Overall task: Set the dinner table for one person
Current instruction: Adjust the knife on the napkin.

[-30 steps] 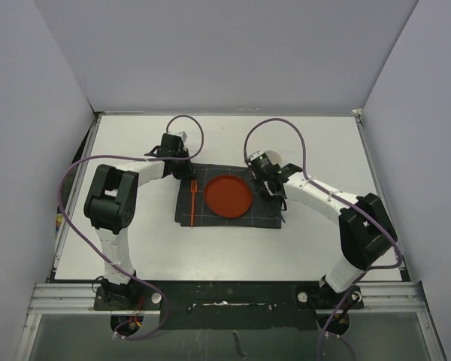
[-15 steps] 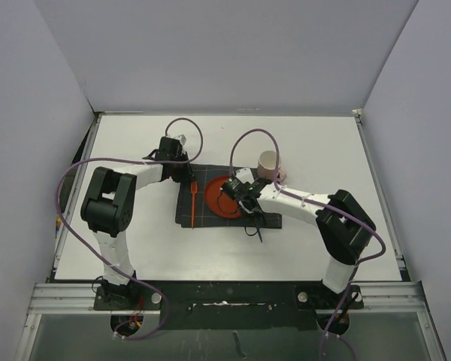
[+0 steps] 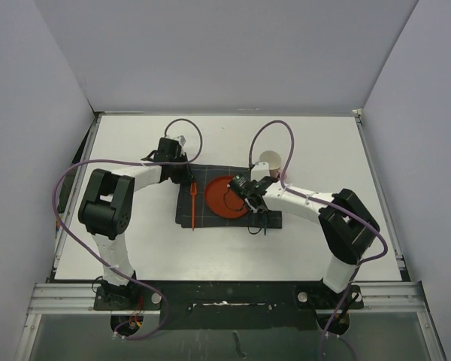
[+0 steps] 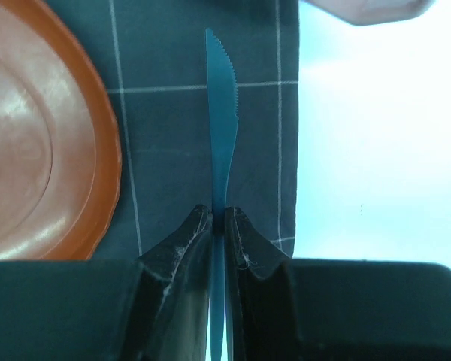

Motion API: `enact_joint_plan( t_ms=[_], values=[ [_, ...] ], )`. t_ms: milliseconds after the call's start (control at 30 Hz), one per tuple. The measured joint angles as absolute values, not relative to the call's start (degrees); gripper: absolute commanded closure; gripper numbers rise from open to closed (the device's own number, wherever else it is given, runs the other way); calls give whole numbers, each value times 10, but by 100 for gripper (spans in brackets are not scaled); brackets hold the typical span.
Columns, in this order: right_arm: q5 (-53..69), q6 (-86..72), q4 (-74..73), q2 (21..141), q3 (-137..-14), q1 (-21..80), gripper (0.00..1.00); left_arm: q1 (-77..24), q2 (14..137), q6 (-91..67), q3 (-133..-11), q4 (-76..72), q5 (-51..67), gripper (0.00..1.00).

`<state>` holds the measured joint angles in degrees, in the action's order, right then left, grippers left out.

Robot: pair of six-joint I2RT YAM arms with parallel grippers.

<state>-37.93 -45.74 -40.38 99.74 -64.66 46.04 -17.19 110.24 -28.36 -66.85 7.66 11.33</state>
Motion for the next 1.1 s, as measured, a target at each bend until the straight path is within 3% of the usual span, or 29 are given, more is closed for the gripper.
enact_joint_plan(
  t_ms=[400, 1100],
  values=[
    [-365, -421, -334, 1037, -642, 383, 100, -172, 1095, -281, -661, 82, 114, 100],
    [-354, -316, -316, 1087, -701, 387, 100, -172, 1095, -279, -661, 84, 114, 100]
  ],
)
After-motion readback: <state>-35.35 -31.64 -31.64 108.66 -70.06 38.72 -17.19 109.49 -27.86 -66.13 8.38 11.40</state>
